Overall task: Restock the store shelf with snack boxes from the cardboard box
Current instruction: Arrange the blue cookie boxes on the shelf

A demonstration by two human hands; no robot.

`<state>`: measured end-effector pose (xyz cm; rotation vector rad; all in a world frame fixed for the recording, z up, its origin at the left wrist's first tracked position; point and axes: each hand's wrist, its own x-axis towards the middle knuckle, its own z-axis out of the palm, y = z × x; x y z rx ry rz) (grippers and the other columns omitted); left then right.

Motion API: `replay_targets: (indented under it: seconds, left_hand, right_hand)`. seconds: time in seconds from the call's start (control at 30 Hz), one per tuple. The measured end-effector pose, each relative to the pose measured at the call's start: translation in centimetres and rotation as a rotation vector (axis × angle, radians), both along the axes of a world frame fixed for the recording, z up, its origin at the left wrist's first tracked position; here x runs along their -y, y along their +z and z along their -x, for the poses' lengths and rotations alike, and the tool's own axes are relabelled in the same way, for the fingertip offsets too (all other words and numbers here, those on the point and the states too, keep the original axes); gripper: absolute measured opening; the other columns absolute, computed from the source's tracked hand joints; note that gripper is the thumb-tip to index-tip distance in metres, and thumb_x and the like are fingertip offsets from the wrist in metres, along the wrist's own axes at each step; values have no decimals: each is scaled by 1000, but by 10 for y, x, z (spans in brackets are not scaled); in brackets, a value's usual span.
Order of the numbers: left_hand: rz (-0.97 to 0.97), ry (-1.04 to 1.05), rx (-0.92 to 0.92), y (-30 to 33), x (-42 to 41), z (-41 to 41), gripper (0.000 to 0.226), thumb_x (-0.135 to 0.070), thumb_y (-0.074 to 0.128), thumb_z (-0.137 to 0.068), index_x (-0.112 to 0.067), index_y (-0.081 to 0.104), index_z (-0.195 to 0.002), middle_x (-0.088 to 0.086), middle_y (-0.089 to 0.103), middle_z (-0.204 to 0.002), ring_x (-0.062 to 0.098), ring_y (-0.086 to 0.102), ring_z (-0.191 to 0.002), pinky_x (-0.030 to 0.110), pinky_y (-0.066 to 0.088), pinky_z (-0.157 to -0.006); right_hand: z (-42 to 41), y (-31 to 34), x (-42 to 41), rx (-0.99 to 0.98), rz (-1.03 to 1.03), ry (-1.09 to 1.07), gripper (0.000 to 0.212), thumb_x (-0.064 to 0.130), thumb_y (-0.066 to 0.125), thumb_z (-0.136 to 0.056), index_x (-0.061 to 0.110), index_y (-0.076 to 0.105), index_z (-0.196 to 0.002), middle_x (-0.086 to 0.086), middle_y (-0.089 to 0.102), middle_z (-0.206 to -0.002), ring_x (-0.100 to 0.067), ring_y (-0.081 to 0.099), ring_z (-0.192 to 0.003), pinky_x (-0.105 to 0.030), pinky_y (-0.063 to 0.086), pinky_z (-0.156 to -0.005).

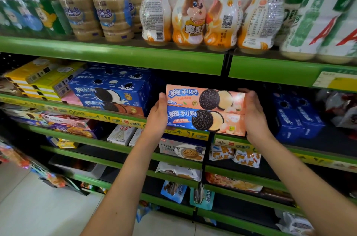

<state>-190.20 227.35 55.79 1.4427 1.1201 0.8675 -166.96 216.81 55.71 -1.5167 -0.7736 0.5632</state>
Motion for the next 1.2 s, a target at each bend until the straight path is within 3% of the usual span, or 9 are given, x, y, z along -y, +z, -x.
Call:
replay_targets:
  seconds: [0.17,0.33,0.47,0.67,0.8,1.2]
  left_hand:
    - [6,10,1,2,1,1,74,-93,22,-65,-37,60,-94,-20,73,-80,1,71,-71,40,59,-74]
    - [9,10,0,2,1,1,73,-92,23,-68,-36,61,-96,-17,74,-83,4,72,-72,46,60,-79]
    - [2,3,5,2,2,1,73,-91,23,-70,-36,63,-97,-15,74,-86,6,72,-75,49,60,-80]
    - [3,-1,1,3,3,1,75,-92,22,-68,-36,62,-99,-17,74,-84,3,72,-72,35,57,-68]
    - [-24,2,-12,1,2,0,64,-84,21,-83,-36,61,-99,-20,73,-83,0,70,-72,28,51,-63]
    - [4,-9,20,-1,-1,0,70,-88,24,-74,-35,61,-101,-16,74,-86,4,72,-76,41,60,-75]
  right_hand:
    - [-1,-2,-1,-9,8,2,62,98,30,-67,61,56,-109,8,67,-120,-23,64,-112,-57,51,-95]
    - [0,-1,-1,-16,-11,11,66,98,34,-66,55,59,-109,7,71,-111,-22,69,-104,-57,55,-89]
    - [0,-1,-2,-17,-6,12,67,99,31,-65,57,58,-110,4,68,-119,-27,65,-109,-60,52,-93]
    - [-1,0,-1,-21,7,6,68,101,30,-62,60,57,-109,7,68,-118,-24,66,-109,-58,53,-93]
    - [-1,0,0,-30,5,11,67,100,32,-62,59,58,-108,9,70,-113,-23,69,-104,-58,55,-88]
    - [-1,-2,-1,-29,-11,30,64,96,33,-69,56,57,-113,6,69,-117,-26,67,-108,-60,53,-92]
